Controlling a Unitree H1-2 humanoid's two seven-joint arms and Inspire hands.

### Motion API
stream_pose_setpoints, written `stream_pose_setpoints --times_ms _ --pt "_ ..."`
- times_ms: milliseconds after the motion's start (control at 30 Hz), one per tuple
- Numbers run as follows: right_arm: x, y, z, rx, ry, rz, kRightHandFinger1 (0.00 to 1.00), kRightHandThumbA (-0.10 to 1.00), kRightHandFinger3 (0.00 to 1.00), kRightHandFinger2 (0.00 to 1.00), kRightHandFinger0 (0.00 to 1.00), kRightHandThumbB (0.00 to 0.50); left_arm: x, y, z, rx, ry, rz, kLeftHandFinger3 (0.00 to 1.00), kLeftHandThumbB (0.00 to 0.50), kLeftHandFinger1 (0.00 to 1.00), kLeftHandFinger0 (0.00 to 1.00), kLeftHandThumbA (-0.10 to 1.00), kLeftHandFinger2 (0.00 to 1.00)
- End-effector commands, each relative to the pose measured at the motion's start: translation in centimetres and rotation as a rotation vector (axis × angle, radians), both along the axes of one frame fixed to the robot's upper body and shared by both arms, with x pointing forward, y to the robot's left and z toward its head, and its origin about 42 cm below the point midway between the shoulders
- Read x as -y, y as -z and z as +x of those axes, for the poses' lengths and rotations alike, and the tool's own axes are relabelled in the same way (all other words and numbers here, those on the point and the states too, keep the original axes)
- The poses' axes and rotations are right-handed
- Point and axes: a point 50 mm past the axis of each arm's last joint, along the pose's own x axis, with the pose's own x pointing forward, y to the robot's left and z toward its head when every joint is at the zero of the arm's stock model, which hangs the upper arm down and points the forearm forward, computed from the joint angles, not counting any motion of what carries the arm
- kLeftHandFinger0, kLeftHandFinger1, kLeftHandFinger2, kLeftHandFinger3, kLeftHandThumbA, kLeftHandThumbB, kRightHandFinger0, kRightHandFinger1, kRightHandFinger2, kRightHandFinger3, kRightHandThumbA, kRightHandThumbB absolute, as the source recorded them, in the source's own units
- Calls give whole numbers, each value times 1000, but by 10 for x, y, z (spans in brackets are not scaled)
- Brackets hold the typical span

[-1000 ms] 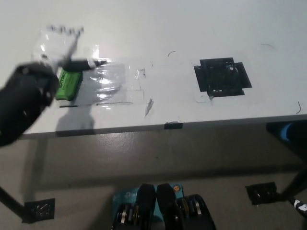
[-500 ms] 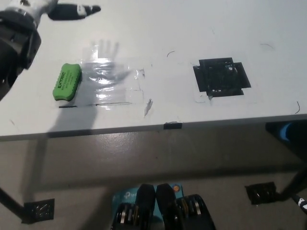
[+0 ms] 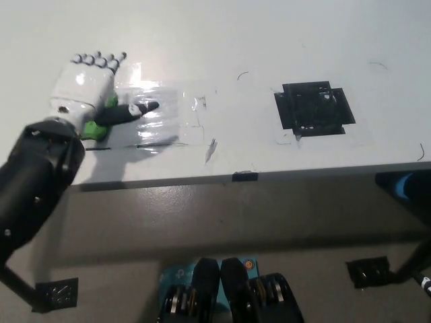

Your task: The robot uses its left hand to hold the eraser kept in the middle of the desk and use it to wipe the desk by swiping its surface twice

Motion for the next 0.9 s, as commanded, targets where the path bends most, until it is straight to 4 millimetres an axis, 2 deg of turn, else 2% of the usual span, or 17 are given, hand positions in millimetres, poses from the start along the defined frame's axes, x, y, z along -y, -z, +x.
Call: stream_pose_setpoints --times_ms 0,67,200,300,367,433,567,767,833,867 --pt "2 -11 2 53 13 -14 1000 1000 1000 1000 1000 207 6 -21 1 70 20 -54 1000 383 1000 1000 1000 1000" --pt "0 -12 4 61 9 -12 1000 1000 1000 1000 1000 212 8 -21 1 73 23 -60 1000 401 1000 1000 1000 1000" --pt "0 -10 3 54 14 -5 1000 1000 1000 1000 1000 210 11 -16 1 61 24 -86 1000 384 1000 1000 1000 1000" --pt "0 -9 1 54 9 -14 1000 1000 1000 1000 1000 213 8 -13 1 54 21 -28 1000 370 1000 1000 1000 1000" --pt "-1 -9 1 53 14 -9 1000 1000 1000 1000 1000 206 5 -15 4 53 22 -18 1000 385 1000 1000 1000 1000" --pt "0 -7 0 52 16 -6 1000 1000 1000 1000 1000 175 2 -18 3 56 12 6 1000 389 1000 1000 1000 1000" --pt "-1 -4 -2 46 23 -1 1000 1000 1000 1000 1000 162 -7 -14 6 39 -8 45 1000 403 1000 1000 1000 1000" --pt "-3 -4 -3 45 39 7 1000 1000 1000 1000 1000 150 -14 0 5 -1 -21 75 1000 425 1000 1000 1000 1000" --pt "-3 -5 -2 47 39 7 1000 1000 1000 1000 1000 147 -15 15 3 -7 -13 68 1000 384 1000 1000 1000 1000" --pt "-3 -5 -3 50 37 4 1000 1000 1000 1000 1000 141 -15 21 3 -18 -14 64 1000 389 1000 1000 1000 1000"
